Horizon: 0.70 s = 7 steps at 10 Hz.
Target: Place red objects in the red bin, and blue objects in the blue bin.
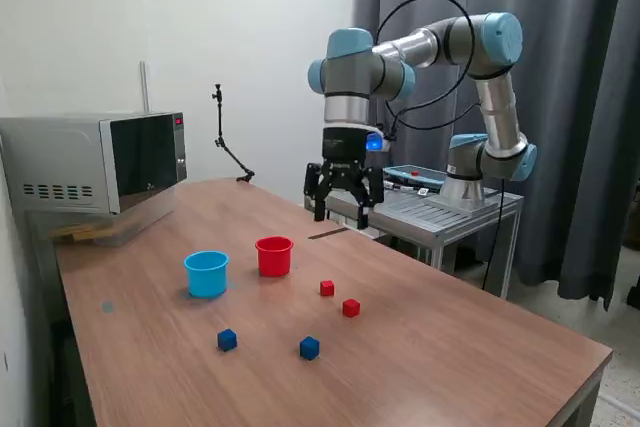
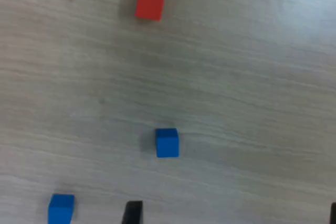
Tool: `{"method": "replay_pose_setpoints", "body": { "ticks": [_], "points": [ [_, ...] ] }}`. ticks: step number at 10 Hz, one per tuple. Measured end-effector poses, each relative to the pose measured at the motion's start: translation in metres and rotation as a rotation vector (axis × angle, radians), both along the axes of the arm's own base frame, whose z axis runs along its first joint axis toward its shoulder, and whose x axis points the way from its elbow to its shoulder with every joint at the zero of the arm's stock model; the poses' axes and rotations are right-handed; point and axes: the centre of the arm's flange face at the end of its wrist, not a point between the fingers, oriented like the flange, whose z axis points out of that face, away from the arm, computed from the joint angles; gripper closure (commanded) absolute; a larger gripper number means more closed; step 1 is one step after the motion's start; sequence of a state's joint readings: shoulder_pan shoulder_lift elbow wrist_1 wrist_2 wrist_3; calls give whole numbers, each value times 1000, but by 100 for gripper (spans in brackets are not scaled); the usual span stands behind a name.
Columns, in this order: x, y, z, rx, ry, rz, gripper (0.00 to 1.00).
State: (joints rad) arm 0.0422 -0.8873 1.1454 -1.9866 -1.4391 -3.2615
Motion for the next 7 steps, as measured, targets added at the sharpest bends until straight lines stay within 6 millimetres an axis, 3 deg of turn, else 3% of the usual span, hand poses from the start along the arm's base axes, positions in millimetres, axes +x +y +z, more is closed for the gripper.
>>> {"method": "replay_pose_setpoints", "body": {
  "ticks": [7],
  "points": [
    [-56, -2, -65, 5, 4, 75, 0]
  ]
}}
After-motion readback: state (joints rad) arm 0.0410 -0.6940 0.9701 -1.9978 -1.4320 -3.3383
